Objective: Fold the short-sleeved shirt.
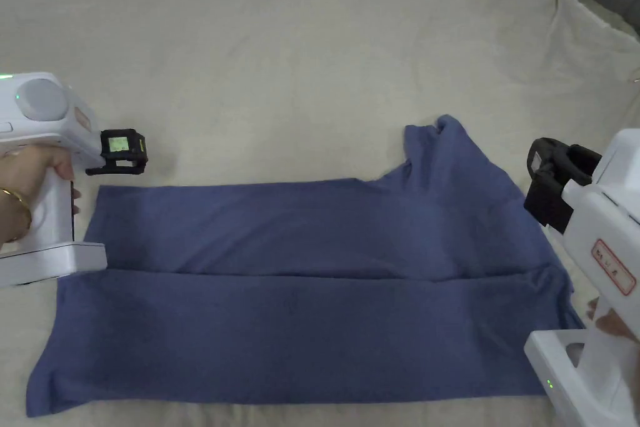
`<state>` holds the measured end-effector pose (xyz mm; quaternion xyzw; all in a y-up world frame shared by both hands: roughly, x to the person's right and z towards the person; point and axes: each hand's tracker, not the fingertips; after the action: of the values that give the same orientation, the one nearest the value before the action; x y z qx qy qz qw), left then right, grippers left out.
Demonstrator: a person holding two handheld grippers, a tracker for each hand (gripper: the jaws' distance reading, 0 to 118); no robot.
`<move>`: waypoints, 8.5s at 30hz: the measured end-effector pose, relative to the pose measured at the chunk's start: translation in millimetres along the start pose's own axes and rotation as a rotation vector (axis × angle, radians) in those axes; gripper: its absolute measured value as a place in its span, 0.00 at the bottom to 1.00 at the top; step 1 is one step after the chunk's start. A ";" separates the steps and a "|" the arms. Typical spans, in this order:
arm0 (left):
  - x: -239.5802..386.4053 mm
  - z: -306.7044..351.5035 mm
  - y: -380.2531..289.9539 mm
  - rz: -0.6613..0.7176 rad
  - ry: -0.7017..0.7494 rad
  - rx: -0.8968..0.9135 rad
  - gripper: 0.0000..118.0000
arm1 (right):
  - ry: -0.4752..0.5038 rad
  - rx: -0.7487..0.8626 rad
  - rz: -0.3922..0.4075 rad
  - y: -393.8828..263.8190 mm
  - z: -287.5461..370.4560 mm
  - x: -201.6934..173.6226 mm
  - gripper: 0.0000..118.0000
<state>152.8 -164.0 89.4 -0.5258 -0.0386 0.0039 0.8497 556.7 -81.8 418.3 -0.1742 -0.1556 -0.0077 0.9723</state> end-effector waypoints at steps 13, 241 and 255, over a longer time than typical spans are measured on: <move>-1.2 -41.7 -11.5 -0.041 -0.012 -0.031 0.00 | -0.024 -0.055 0.004 -9.0 -15.5 -0.5 0.00; 285.2 89.6 -351.4 -0.553 -0.520 0.120 0.00 | -0.115 0.001 -0.274 -61.6 138.4 89.4 0.00; 110.4 128.4 -201.1 -0.122 -0.800 0.185 0.89 | -0.063 0.021 -0.259 -48.3 132.5 76.6 0.00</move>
<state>247.0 -134.0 333.1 -0.4008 -0.3966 0.1609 0.8100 586.4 -78.9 575.9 -0.1425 -0.2075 -0.1260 0.9596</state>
